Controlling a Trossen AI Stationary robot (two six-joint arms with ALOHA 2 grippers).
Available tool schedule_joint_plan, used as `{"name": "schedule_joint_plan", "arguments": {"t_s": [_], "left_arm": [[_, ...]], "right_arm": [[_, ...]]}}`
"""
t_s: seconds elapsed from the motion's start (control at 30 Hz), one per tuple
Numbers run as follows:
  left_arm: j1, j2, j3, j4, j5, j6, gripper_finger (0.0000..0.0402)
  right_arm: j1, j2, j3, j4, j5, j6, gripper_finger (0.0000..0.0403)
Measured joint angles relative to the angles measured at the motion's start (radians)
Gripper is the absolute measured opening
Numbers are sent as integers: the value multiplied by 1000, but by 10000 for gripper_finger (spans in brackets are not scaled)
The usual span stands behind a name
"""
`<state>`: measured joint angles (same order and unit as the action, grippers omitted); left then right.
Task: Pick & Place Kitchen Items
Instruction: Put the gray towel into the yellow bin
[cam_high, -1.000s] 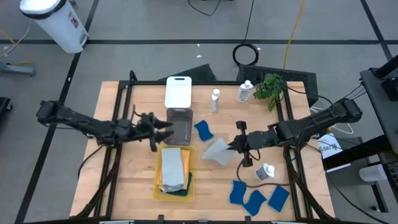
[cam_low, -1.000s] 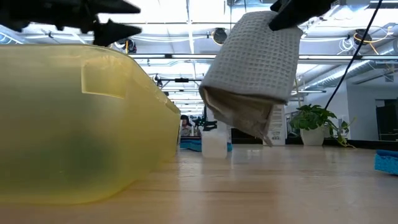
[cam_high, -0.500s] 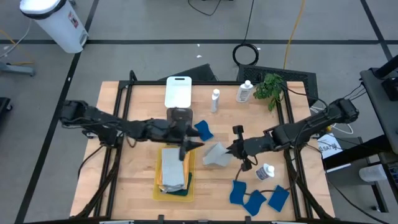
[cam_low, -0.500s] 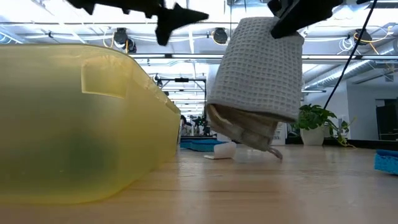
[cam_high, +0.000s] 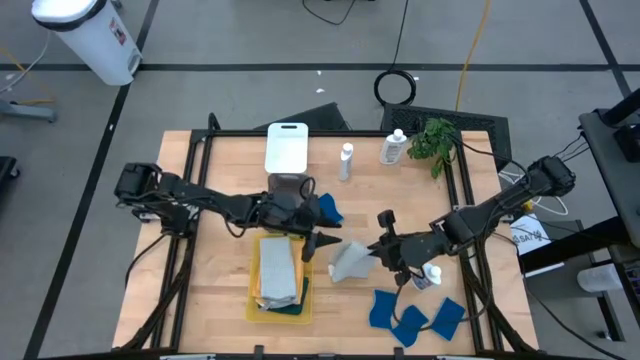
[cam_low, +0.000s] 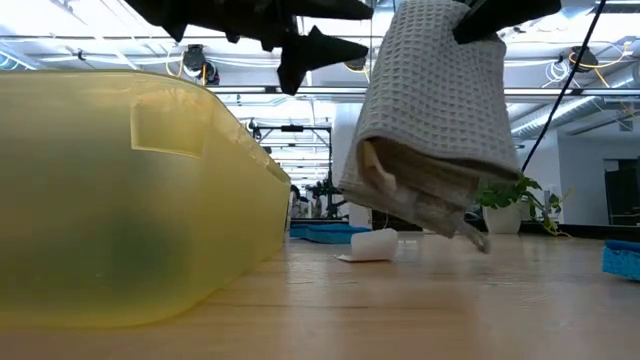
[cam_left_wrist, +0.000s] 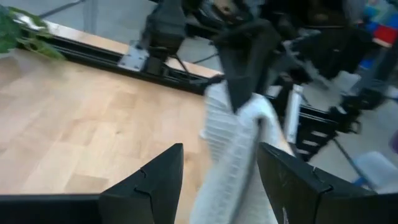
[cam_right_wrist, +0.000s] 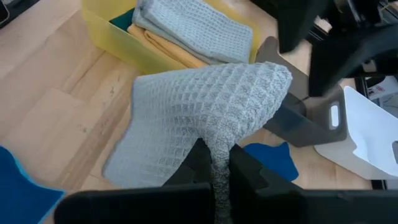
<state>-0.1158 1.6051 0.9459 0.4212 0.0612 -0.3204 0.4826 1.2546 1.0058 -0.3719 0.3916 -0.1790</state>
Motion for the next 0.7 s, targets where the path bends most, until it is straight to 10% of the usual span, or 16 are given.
{"name": "schedule_joint_plan", "arguments": {"t_s": [0.27,0.47,0.7], "left_arm": [[34,0,219,-376,252,-111,209],[8,70,634,-1004,121,105,209],[10,222,894,-1261,183,149,209]], "right_arm": [[-13,55,0,1,-3,-18,2],[-38,115,0,62,-73,-26,1],[-56,140,0,131,-120,-101,1]]}}
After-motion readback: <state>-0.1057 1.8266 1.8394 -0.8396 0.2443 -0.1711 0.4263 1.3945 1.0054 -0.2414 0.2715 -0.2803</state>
